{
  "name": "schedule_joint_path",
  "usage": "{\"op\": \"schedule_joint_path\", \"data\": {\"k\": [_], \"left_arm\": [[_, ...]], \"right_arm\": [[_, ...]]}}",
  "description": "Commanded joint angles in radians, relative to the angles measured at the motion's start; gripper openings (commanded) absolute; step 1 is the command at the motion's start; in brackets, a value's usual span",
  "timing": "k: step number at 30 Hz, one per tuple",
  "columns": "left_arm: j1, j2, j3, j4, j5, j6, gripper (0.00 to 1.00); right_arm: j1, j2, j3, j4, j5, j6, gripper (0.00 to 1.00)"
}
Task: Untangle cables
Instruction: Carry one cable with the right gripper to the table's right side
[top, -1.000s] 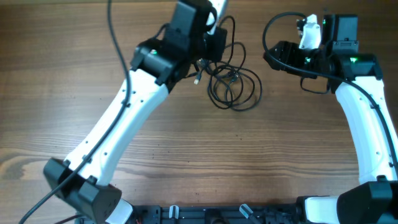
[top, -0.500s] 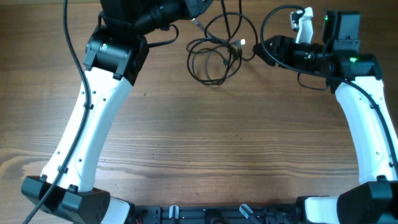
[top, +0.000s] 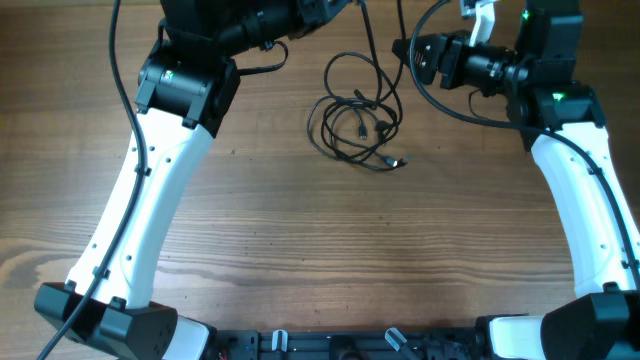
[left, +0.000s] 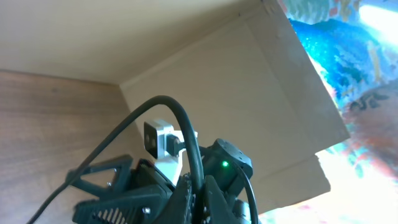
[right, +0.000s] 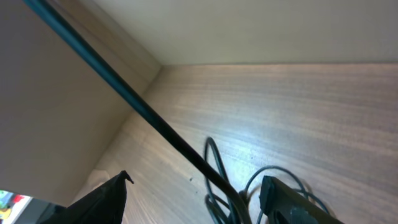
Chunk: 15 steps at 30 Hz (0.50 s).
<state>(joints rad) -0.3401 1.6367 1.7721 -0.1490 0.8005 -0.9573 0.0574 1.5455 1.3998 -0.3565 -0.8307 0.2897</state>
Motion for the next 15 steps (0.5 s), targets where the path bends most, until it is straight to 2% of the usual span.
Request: {"op": "schedule_joint_path", "data": {"k": [1,3,6,10,12,13,15], "left_arm": [[0.003,-0.032,0.02,0.01,0.053,-0.072,0.04],[0.003,-0.032,0.02,0.011,0.064,-0.073,0.04],[0.003,-0.032,0.02,0.011,0.092,-0.137,0.04],[0.018,-0.032,0.02,0.001,0.124,-0.139,0.04],[0.045,-0.032,0.02,-0.038,0.115,-0.032,0.04],[0.063,-0.032,0.019,-0.084,0.093,0.04,0.04],[0.09,-0.032,0.019,-0.222,-0.025,0.113,0.04]], "right_arm": [[0.003,0.009,0.015,0.016,0.018,0.0,0.67],[0.014,0.01,0.014,0.014,0.027,-0.005,0.64],[0.039,0.017,0.014,0.008,0.095,-0.028,0.58],[0.041,0.018,0.014,-0.015,0.191,-0.025,0.25],[0.03,0.006,0.015,-0.023,0.191,-0.022,0.07],[0.025,-0.008,0.015,-0.035,0.201,0.002,0.04],[0.019,-0.043,0.017,-0.078,0.243,0.027,0.04]]}}
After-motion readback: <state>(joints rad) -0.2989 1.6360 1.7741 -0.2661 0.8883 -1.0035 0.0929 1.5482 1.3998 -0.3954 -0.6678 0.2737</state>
